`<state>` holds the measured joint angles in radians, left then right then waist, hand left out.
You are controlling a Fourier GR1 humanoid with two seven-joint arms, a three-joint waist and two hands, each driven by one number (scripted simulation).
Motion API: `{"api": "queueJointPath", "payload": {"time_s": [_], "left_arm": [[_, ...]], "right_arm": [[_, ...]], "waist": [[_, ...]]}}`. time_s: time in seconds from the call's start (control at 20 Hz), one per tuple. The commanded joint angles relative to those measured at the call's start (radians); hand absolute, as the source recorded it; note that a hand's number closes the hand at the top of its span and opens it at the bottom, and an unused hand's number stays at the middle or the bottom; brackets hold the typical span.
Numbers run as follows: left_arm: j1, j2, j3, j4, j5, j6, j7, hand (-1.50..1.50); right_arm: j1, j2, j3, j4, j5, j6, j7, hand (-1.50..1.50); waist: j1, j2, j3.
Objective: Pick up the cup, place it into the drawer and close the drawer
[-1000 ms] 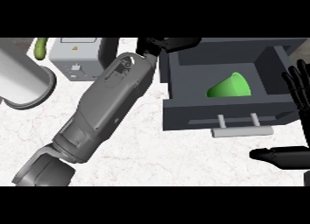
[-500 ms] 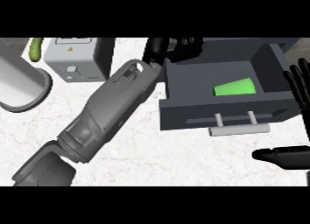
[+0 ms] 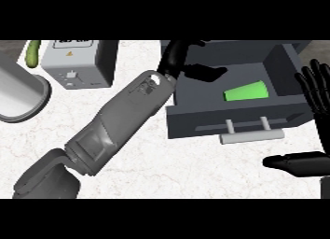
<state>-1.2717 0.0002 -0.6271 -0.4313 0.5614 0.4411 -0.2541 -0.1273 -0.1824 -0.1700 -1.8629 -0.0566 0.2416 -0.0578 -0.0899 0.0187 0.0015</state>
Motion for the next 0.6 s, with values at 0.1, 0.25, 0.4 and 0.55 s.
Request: {"api": "queueJointPath", "payload": {"time_s": [0.1,0.25,0.4,0.55], "left_arm": [[0.031,0.000,-0.070,-0.050,0.045,0.064,-0.010,-1.50],[0.049,0.000,-0.066,-0.087,0.067,0.103,-0.107,-1.50],[0.022,0.000,-0.045,-0.120,0.101,0.108,-0.112,-1.50],[0.017,0.000,-0.025,-0.140,0.124,0.106,-0.143,-1.50]], "right_arm": [[0.021,0.004,-0.006,-0.011,-0.018,0.007,0.003,-1.50],[-0.004,-0.007,-0.038,-0.010,-0.145,0.068,0.017,-1.50],[0.045,-0.020,-0.047,-0.031,-0.247,0.145,0.021,-1.50],[0.045,-0.044,-0.029,-0.027,-0.206,0.169,-0.001,1.50]], "waist": [[0.010,-0.004,-0.001],[0.006,-0.003,-0.001],[0.012,-0.009,-0.001],[0.040,-0.011,-0.001]]}}
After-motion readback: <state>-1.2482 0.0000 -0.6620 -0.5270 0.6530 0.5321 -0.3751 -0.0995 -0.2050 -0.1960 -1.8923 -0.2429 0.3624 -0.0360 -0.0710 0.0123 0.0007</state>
